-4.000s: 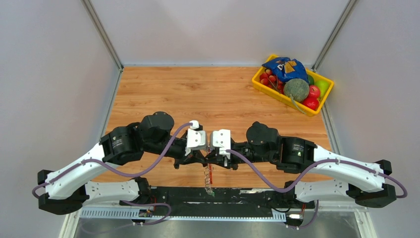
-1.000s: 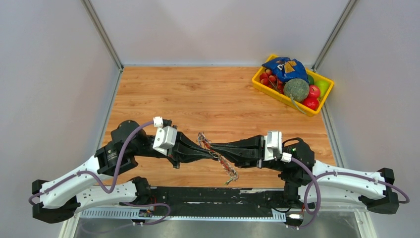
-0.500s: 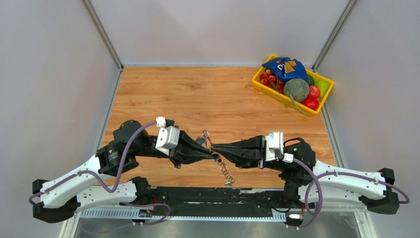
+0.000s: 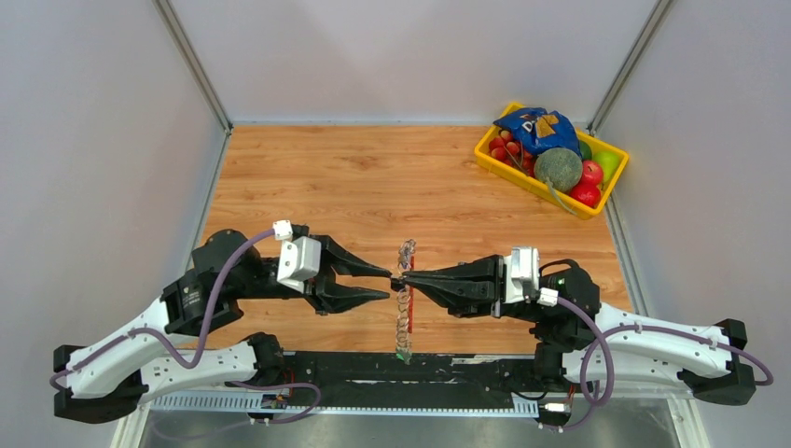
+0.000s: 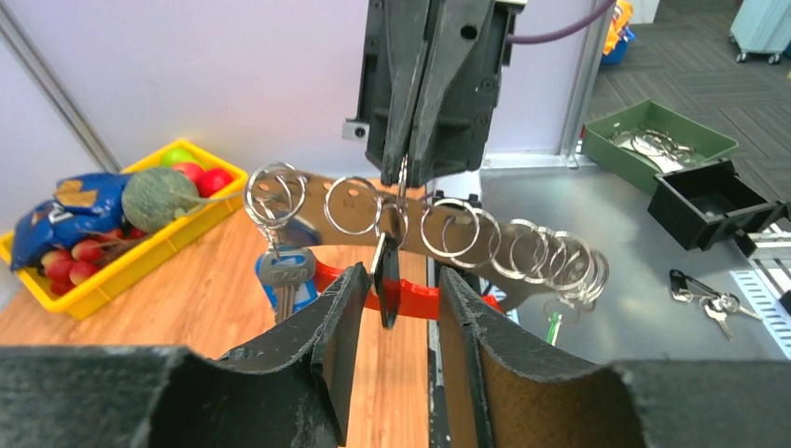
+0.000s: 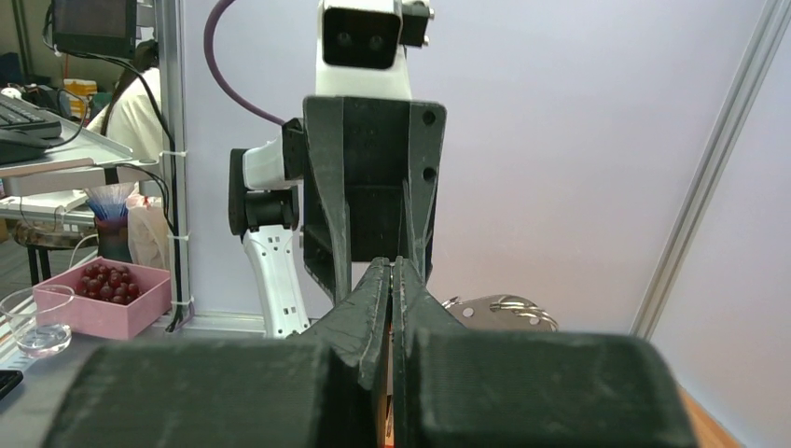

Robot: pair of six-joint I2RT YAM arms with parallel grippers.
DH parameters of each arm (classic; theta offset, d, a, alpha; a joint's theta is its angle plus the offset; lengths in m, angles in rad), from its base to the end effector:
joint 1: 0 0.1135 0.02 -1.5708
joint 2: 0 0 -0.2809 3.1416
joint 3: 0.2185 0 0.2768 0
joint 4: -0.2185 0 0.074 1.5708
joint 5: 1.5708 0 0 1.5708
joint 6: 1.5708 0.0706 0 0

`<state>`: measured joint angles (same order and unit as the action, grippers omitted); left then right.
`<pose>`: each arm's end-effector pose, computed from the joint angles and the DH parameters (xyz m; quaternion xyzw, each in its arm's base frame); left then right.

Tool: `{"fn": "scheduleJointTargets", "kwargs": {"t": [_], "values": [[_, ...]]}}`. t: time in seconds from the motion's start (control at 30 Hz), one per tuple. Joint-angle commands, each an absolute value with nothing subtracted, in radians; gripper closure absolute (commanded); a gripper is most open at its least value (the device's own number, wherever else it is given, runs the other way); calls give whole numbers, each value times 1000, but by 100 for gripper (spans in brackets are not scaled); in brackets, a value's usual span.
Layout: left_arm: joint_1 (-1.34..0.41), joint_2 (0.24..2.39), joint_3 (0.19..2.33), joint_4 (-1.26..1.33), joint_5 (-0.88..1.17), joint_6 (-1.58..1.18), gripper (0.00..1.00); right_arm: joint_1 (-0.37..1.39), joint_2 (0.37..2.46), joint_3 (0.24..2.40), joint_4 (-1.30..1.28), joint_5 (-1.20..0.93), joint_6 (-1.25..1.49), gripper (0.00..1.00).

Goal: Put the keys on the keyring

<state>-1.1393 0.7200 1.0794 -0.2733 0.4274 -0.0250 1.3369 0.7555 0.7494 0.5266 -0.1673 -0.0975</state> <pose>0.0480 -0.1743 0.4618 0.4820 0.4781 -0.5157 0.5227 0.0374 0.2077 0.4359 -0.3828 0.3290 0.5349 0.6776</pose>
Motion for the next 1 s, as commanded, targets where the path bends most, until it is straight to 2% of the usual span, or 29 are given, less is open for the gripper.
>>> {"fn": "scheduleJointTargets", "kwargs": {"t": [0.0, 0.63, 0.97], "values": [[-1143, 706, 1132, -270, 412, -1, 55, 1338, 740, 772, 552, -180, -74, 100], [-1143, 739, 1123, -179, 465, -6, 54, 1338, 765, 784, 567, -198, -66, 100], [-1143, 752, 1114, -167, 483, -13, 62, 1338, 772, 792, 570, -206, -66, 100]]}}
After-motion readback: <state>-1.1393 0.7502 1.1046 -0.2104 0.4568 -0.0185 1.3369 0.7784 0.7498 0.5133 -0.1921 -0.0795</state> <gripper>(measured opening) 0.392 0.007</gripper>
